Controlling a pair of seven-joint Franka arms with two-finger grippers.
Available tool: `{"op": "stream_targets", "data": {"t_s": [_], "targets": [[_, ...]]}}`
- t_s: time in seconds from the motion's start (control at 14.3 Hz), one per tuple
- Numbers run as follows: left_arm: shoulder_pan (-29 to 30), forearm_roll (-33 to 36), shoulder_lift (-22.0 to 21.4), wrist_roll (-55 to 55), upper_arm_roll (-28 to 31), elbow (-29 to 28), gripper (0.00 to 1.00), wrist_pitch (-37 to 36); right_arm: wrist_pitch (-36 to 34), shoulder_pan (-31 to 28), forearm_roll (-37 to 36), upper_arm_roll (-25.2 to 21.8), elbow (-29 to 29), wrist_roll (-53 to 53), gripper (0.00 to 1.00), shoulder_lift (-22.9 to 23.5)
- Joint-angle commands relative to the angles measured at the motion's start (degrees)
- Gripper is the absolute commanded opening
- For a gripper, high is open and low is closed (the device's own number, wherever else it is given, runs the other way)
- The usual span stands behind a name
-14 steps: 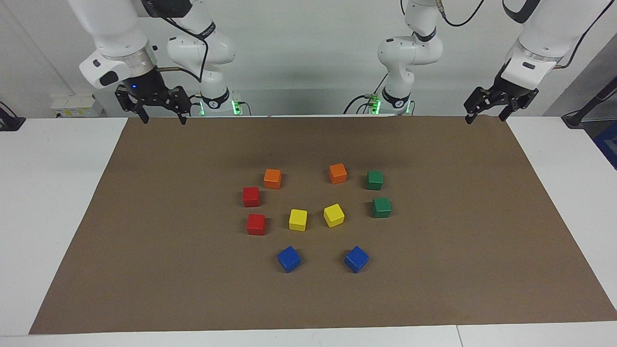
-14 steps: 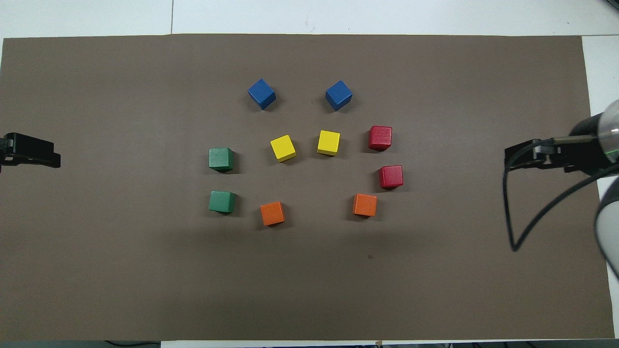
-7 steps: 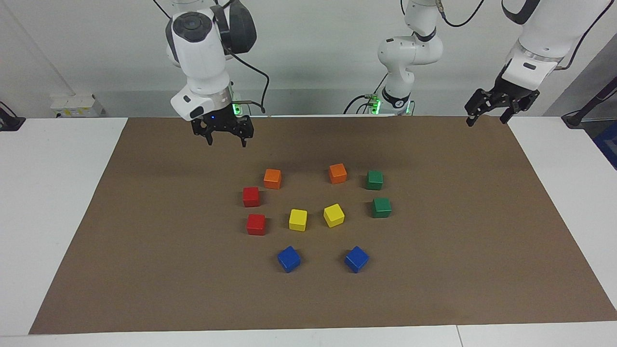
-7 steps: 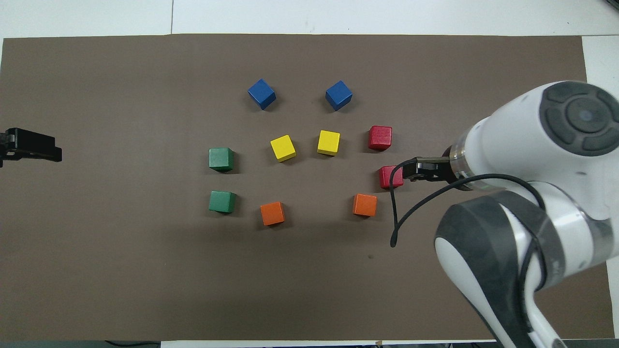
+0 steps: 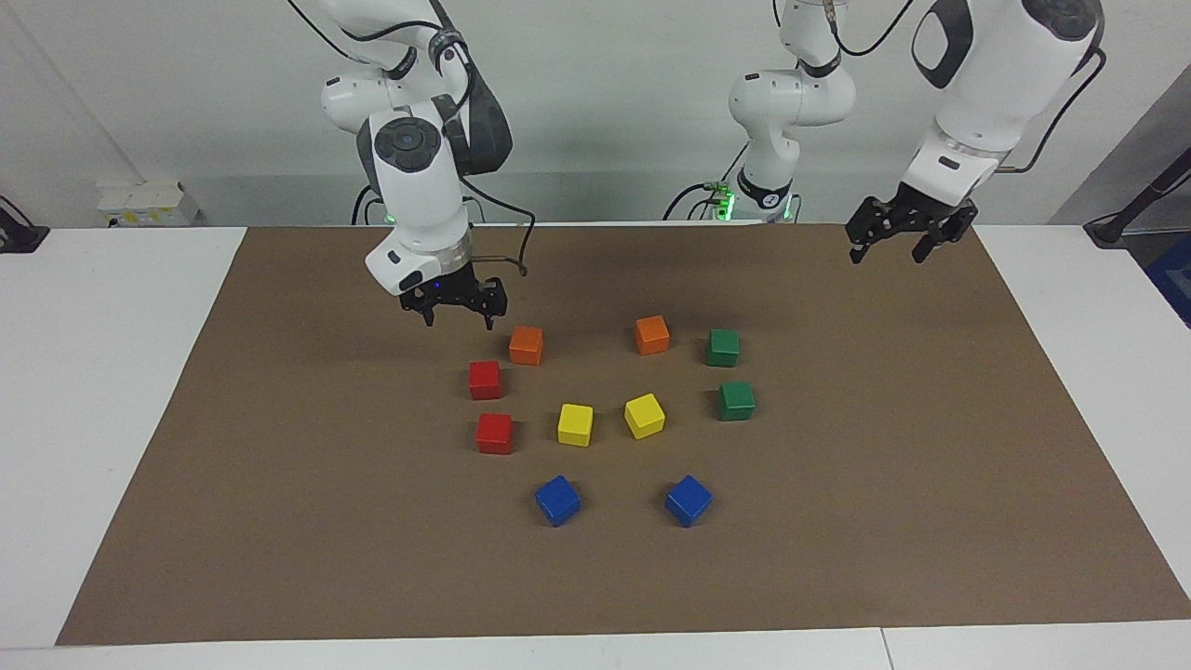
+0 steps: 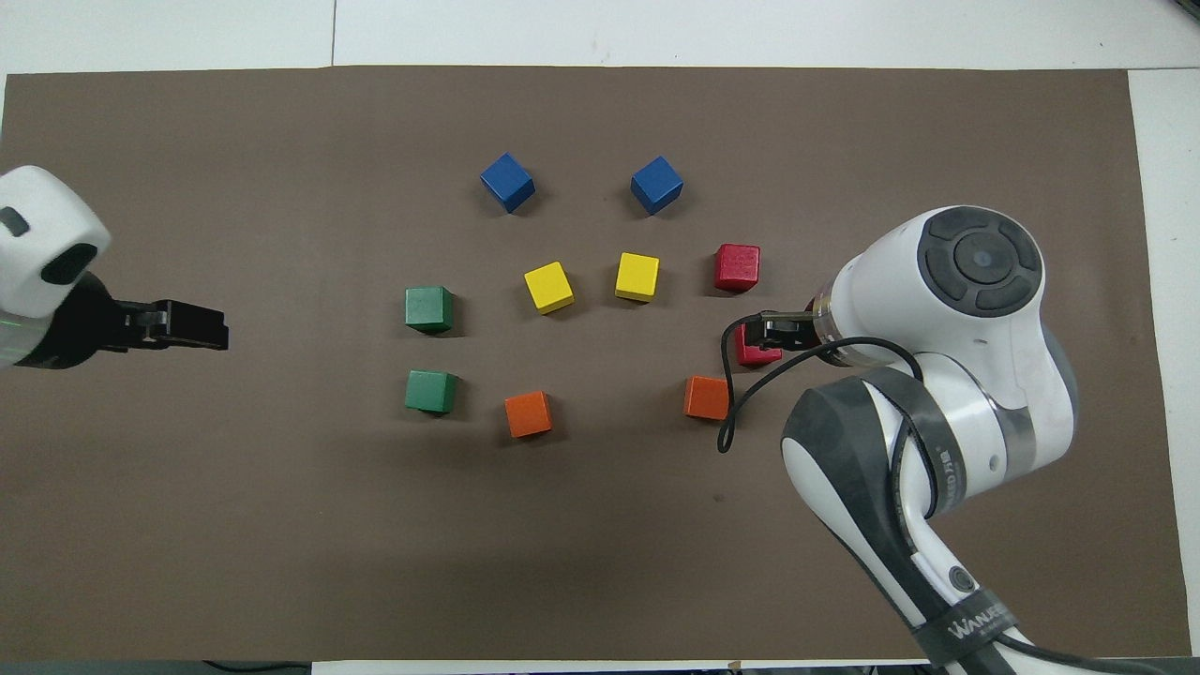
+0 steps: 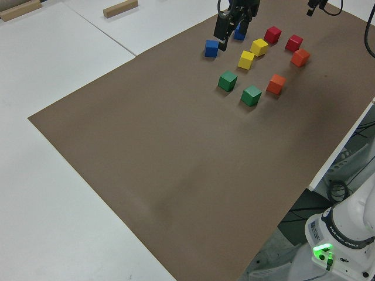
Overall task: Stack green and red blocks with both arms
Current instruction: 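Reach the right gripper to the red block while the left gripper reaches green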
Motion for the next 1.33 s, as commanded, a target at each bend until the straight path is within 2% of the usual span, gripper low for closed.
{"op": "stream_targets", "data": {"t_s": [0.0,0.21,0.63,0.98,1.26], "targets": [[-3.73,-0.75,-2.19,-0.28,0.53,-6.24,1.00,4.94,4.45,-0.06,0.26,-0.02,-3.19,0.70,1.00,-0.14],[-6.37,-1.54,-1.32,-0.72,0.61,-9.15,1.00,9.07,7.89,-0.15,0.26,-0.02,-4.87,0.70,1.00,1.34],[-10.77,-1.55,4.39,-2.48,0.61,-12.40,1.00,16.98,13.69,-0.06,0.26,-0.02,-6.10,0.70,1.00,4.60],[-12.96,-1.55,6.41,-4.67,0.61,-16.01,1.00,23.31,18.53,-0.06,0.26,0.07,-6.98,0.79,1.00,6.97],[-15.15,-1.55,6.15,-6.51,0.61,-20.31,1.00,27.00,20.90,0.46,0.26,0.07,-6.98,0.79,1.00,9.17]]}}
